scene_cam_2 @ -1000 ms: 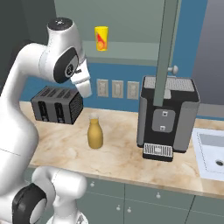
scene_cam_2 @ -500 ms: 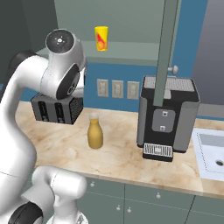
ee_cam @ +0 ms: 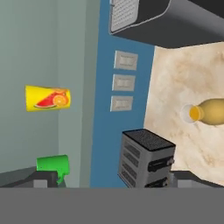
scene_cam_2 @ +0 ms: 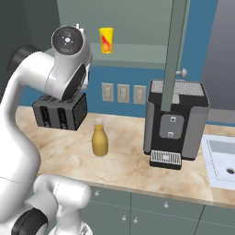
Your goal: There is a tray on the dining counter. Grab the cup, mug, and pitcher and place them on the tray. The pitcher may be placed next to the tray if it cannot fit the tray.
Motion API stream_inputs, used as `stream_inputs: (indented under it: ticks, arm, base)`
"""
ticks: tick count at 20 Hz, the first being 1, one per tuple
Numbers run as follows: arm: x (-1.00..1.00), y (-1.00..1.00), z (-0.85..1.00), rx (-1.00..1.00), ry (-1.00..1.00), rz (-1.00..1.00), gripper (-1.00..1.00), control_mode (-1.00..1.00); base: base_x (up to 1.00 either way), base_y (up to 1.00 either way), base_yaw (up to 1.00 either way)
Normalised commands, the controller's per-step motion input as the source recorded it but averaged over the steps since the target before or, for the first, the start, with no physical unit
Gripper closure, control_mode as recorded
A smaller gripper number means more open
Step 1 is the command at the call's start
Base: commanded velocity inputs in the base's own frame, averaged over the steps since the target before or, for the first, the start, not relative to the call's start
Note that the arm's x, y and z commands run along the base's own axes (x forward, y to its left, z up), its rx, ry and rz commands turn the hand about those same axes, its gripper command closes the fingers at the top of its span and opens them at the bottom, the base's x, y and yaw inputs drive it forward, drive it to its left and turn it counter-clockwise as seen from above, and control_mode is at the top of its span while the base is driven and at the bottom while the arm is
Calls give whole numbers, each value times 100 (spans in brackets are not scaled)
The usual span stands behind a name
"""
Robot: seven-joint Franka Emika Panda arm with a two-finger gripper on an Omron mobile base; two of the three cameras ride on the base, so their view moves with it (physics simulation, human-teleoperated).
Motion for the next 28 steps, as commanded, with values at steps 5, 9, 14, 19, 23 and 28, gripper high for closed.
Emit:
stream_inputs:
  ticks: [5, 9, 14, 19, 23, 28]
  arm:
    - [4, 0, 17, 0, -6, 9, -100, -100]
    - [27, 0, 1, 1, -12, 10, -100, -100]
    - [33, 0, 0, 5, -21, 2, -100, -100]
    - [37, 1, 2, 5, -16, 0, -100, -100]
    - [34, 0, 25, 1, -1, 0, -100, -100]
    - [34, 0, 17, 0, 0, 0, -100, -100]
  base:
    - [0, 0, 0]
    - [0, 0, 0]
    - [0, 0, 0]
    - [0, 0, 0]
    - [0, 0, 0]
    - [0, 0, 0]
